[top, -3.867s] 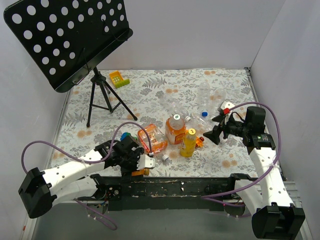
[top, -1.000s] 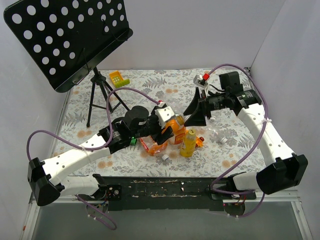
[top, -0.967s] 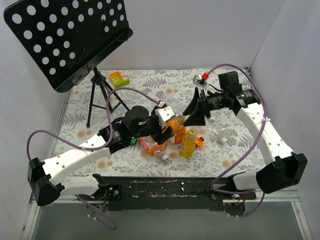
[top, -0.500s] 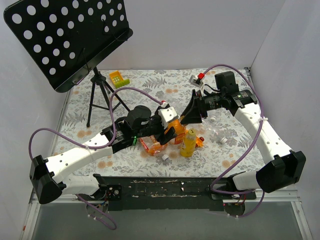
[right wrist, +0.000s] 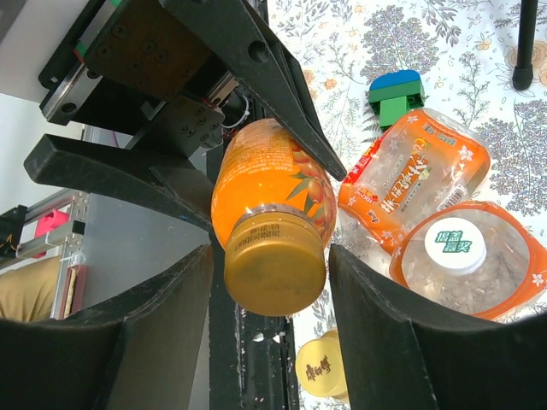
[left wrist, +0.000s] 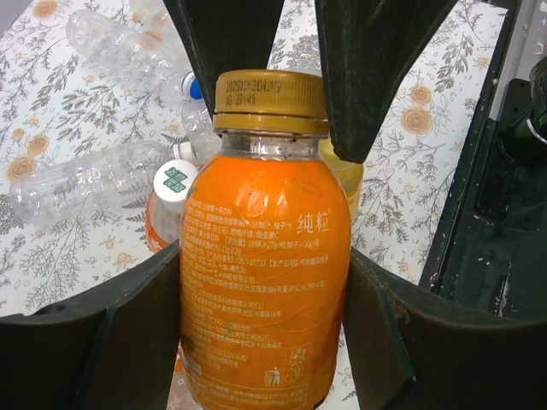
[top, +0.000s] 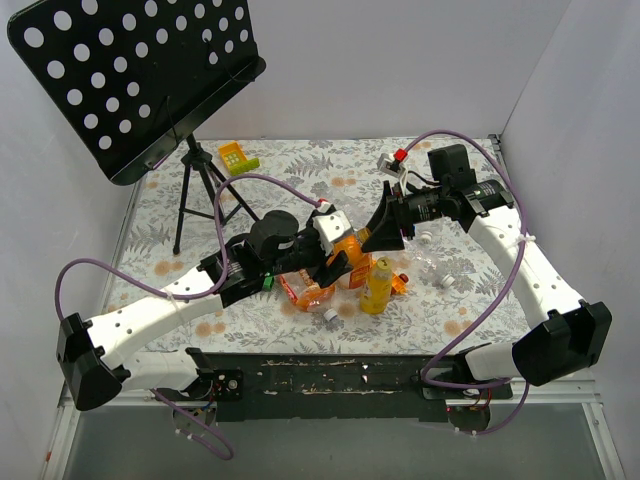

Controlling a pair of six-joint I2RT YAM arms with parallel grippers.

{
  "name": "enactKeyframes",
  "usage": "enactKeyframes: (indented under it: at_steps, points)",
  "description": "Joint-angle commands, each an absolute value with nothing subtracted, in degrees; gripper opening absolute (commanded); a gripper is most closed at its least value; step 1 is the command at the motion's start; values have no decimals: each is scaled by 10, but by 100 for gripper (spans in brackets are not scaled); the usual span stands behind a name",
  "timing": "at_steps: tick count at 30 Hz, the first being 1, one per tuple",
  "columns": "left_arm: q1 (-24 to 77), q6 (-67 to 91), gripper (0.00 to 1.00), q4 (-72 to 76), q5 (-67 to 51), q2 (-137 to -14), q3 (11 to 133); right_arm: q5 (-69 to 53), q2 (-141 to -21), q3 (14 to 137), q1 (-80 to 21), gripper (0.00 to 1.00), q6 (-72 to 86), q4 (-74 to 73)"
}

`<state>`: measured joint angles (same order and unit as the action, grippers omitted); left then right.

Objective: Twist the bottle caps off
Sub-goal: Pick up the plastic bottle from the corner of the board, then unscrew the bottle cap from the plastic bottle.

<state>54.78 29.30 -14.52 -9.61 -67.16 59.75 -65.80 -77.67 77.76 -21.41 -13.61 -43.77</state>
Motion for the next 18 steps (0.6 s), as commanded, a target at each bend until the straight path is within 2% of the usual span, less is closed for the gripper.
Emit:
enactKeyframes:
  at_steps: [1, 18]
  points:
    - [548, 295, 0, -132, -94, -649, 600, -670, -761, 787, -216, 63, -148, -447]
    - [548, 288, 0, -141, -96, -650, 598, -701, -760, 786, -190, 61, -122, -431]
